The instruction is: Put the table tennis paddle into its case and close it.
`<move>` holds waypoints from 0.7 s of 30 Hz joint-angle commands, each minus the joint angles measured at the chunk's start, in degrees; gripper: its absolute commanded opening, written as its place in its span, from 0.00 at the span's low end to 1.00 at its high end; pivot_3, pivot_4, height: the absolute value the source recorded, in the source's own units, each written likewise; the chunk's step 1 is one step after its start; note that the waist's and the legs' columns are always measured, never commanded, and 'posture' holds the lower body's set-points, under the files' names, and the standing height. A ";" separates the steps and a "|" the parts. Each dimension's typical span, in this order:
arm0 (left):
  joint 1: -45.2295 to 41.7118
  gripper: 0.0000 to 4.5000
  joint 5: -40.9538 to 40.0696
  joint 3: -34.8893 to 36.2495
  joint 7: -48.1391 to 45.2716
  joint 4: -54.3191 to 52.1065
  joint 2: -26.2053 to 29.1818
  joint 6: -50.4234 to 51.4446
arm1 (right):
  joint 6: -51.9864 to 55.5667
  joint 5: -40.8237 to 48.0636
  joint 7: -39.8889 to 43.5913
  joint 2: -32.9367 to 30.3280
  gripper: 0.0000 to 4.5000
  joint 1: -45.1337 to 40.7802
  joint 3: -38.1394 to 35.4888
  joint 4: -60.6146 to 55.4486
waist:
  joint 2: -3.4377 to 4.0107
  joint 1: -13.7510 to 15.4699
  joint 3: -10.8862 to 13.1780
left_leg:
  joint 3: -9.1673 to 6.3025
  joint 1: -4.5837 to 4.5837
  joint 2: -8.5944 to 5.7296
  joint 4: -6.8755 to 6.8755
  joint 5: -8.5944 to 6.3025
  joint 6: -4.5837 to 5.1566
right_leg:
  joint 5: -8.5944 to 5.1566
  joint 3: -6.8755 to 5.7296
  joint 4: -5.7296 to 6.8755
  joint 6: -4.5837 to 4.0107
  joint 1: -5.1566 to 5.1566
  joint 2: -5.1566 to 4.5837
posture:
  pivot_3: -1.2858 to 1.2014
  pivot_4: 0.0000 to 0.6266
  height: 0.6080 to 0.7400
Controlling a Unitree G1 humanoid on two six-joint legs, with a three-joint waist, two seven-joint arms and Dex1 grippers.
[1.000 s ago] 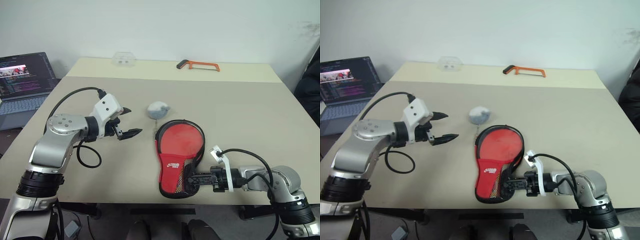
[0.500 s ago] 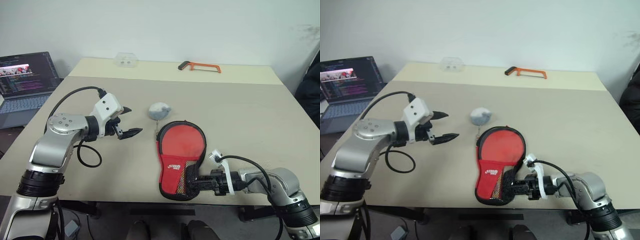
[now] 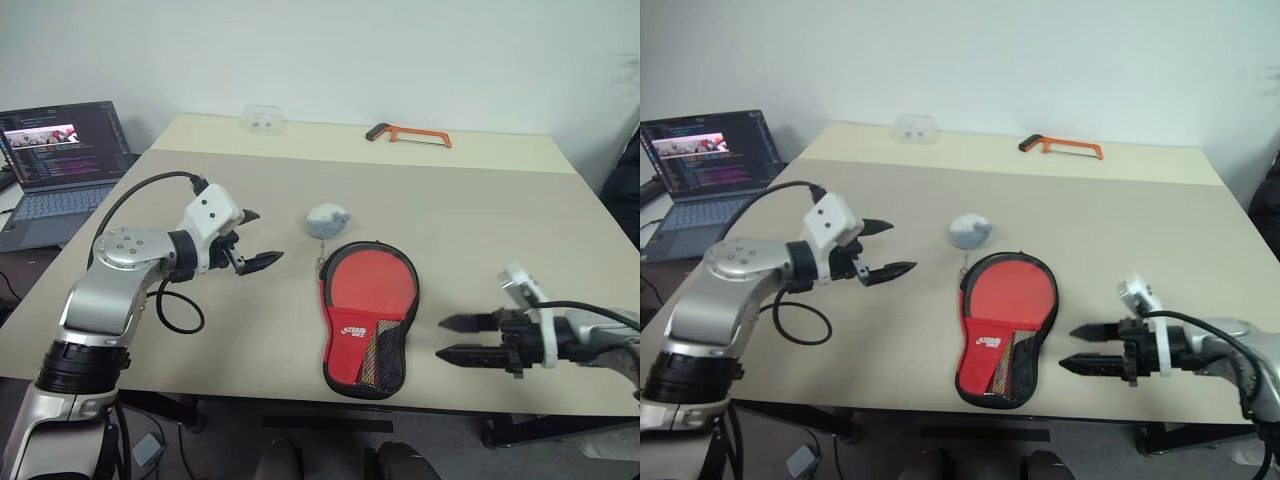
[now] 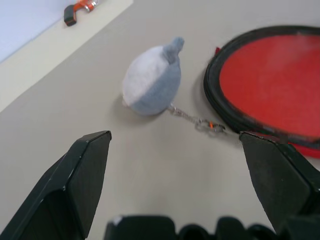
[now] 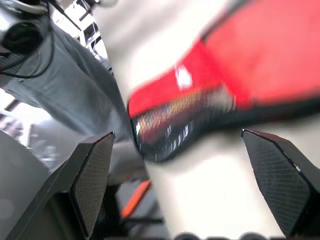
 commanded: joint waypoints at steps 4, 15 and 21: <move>-12.23 1.00 4.56 -3.77 1.45 15.60 -5.61 -6.53 | -8.42 -12.40 -13.75 14.16 0.99 -11.76 12.07 2.97 | 0.00 -0.44 0.00 | -0.08 0.02 0.00 0.26 0.00 0.00 | 0.06 -0.04 0.03 0.07 0.12 0.02 | 0.52 0.24 1.00; -34.51 1.00 13.15 -9.00 0.07 59.84 -21.18 -25.58 | -25.01 -37.40 -36.47 36.03 0.99 -17.66 21.79 30.05 | 0.01 0.86 0.01 | 0.00 -1.12 -0.09 0.50 0.02 -0.03 | 0.34 -0.06 0.10 -0.09 -0.87 -0.08 | 0.52 0.24 1.00; -38.32 1.00 16.49 -9.41 -0.35 70.47 -25.05 -29.05 | -24.17 -39.58 -36.91 37.21 0.99 -15.33 21.89 29.19 | 0.01 0.71 0.00 | 0.01 -1.07 -0.08 0.51 0.02 -0.01 | 0.33 -0.05 0.23 -0.09 -0.87 -0.04 | 0.52 0.24 1.00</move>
